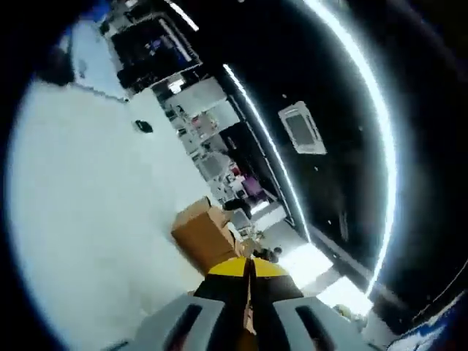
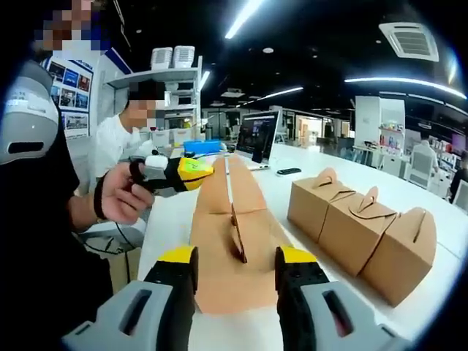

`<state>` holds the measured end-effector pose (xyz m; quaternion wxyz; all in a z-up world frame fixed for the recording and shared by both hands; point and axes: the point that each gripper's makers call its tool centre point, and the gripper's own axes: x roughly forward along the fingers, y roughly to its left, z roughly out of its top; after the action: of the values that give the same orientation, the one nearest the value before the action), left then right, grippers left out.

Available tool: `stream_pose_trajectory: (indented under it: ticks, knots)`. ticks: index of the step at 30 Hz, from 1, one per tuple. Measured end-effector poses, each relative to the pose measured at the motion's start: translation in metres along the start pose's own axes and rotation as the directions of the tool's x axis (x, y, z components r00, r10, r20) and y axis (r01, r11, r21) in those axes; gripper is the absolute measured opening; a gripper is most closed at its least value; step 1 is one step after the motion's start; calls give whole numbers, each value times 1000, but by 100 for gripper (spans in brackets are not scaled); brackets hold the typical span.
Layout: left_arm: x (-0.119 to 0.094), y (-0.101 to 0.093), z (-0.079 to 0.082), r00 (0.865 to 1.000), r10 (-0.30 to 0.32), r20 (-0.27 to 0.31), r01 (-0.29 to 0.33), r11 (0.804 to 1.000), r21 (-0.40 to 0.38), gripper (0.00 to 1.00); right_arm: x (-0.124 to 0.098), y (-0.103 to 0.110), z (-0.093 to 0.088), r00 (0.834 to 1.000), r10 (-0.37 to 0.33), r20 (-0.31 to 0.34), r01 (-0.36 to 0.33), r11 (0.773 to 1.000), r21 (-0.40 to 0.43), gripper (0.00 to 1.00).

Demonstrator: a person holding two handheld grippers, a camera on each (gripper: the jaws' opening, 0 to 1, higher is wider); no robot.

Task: Pick up one paper box from the group, open the paper box, and remove the item inside

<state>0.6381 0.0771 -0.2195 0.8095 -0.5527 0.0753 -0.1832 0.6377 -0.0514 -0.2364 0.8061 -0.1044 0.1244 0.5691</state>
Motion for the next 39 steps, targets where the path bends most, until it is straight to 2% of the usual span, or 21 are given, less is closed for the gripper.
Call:
stream_pose_trajectory:
  ticks: [7,9,12,14,20,21,25,28,30,31,34,36,39]
  knots:
    - [-4,21,-3,998,67,4,-66,996,-67,4,-2,-3,-1,999,40,-2,-40,999,-15,39]
    - [-5,29,-8,996,84,-17,-85,992,-92,4,-4,-4,-2,998,56,-11,-57,998,-20,38]
    - [-8,41,-18,993,108,-50,-115,981,-157,4,-5,-5,-2,997,74,-29,-75,997,-27,36]
    - [-9,48,-22,991,117,-60,-127,965,-230,4,-4,-5,-2,996,86,-30,-87,996,-33,35]
    - [-9,60,-45,983,140,-118,-162,966,-203,4,-2,-5,-2,992,118,-53,-120,992,-45,33]
    - [-7,62,-45,981,145,-126,-170,963,-209,4,-2,-5,-2,991,123,-56,-126,991,-47,33]
    - [-6,64,-61,973,155,-169,-190,958,-215,4,-2,-4,-3,987,150,-60,-153,987,-52,32]
    - [-4,58,-73,968,138,-210,-180,964,-195,4,-4,-5,-4,982,176,-67,-179,982,-55,32]
    - [-4,51,-89,957,114,-267,-168,968,-186,4,-5,-4,-5,976,202,-86,-208,976,-64,32]
    - [-3,52,-86,961,126,-245,-164,976,-141,4,-6,-4,-5,974,209,-93,-215,974,-64,32]
    - [-5,49,-87,950,154,-272,-168,985,-29,4,-5,-4,-5,966,232,-118,-241,968,-75,32]
    - [-5,50,-85,949,164,-270,-157,986,47,4,-3,-3,-5,963,238,-124,-249,965,-80,31]
    - [-5,52,-82,951,172,-258,-151,983,101,4,-1,-2,-5,963,243,-118,-253,964,-78,30]
